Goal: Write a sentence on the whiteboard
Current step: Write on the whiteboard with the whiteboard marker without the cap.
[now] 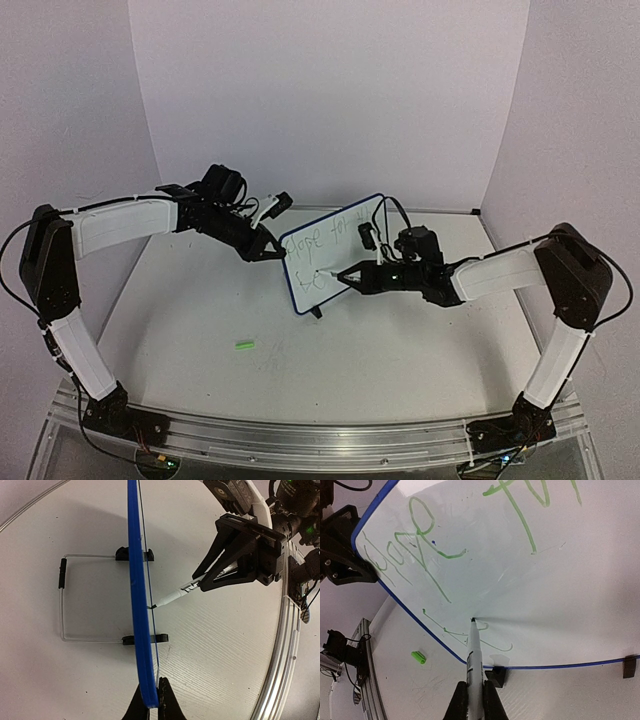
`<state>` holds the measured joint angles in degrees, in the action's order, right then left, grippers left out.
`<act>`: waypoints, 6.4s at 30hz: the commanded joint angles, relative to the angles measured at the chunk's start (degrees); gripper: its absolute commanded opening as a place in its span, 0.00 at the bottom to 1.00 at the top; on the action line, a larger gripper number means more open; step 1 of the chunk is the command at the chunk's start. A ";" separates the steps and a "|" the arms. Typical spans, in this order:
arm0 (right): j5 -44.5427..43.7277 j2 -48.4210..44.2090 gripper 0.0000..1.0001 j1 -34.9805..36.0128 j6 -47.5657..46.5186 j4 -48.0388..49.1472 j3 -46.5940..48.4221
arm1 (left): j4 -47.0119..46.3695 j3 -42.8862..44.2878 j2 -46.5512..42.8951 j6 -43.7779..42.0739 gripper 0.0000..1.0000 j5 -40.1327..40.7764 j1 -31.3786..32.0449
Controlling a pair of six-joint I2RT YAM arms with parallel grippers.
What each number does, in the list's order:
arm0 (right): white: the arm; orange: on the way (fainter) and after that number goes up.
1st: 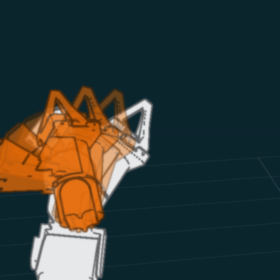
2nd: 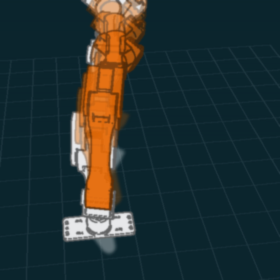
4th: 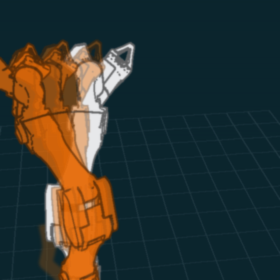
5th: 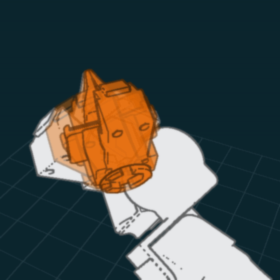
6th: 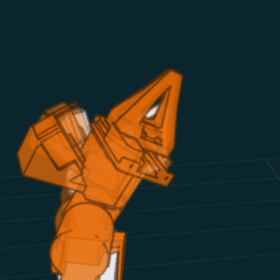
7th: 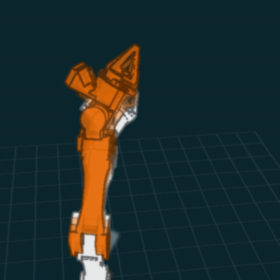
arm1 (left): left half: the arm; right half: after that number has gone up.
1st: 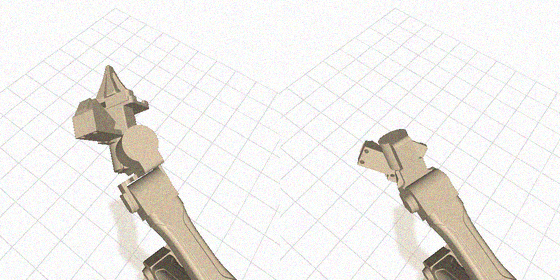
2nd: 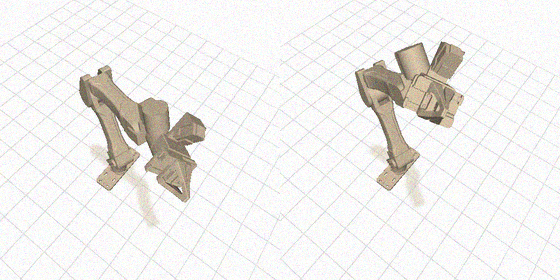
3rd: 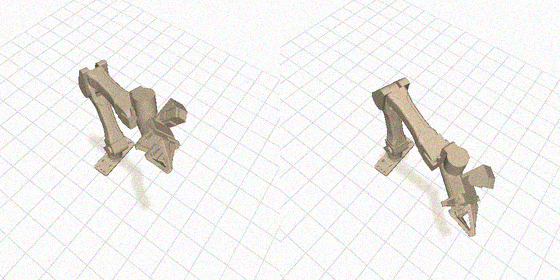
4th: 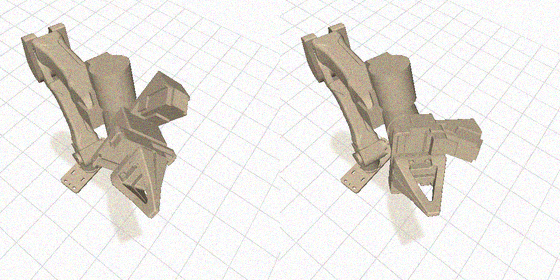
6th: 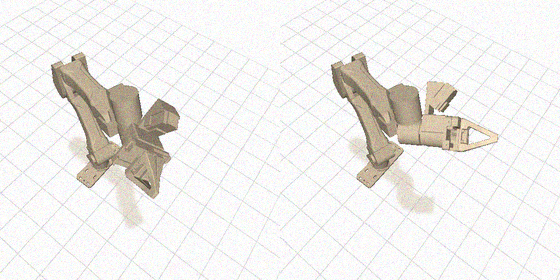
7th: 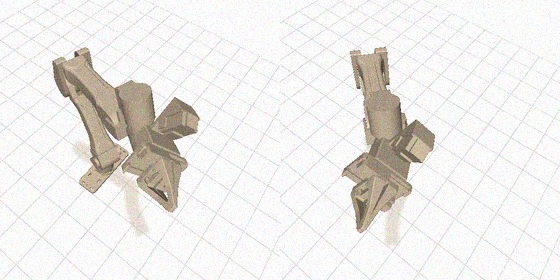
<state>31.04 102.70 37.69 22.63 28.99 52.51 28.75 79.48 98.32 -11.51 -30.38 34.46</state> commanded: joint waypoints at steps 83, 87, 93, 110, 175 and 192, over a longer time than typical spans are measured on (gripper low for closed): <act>-1.76 0.28 0.00 -2.25 1.27 1.74 0.96 | 3.95 0.23 -0.41 -0.93 0.00 0.40 0.74; -0.23 0.88 0.00 -2.27 0.72 1.69 1.53 | 3.95 0.32 -0.33 -0.92 0.00 0.28 0.70; 1.71 2.41 0.00 -2.27 0.49 1.09 2.29 | 3.97 0.32 -0.22 -0.96 0.00 0.33 0.70; -7.36 -0.94 0.00 -2.28 1.18 0.61 -1.33 | 3.95 0.31 -0.37 -0.97 0.00 0.40 0.70; -10.04 -2.74 0.00 -0.60 0.89 -0.38 -1.52 | 4.10 0.32 -0.68 -0.95 0.00 0.37 0.79; -9.59 -8.06 0.00 -0.62 0.60 -1.64 -4.12 | 4.00 0.32 -0.50 -0.93 0.00 0.32 0.79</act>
<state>23.52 100.36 37.28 23.24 26.00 49.90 28.99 79.48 98.32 -11.51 -30.39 34.50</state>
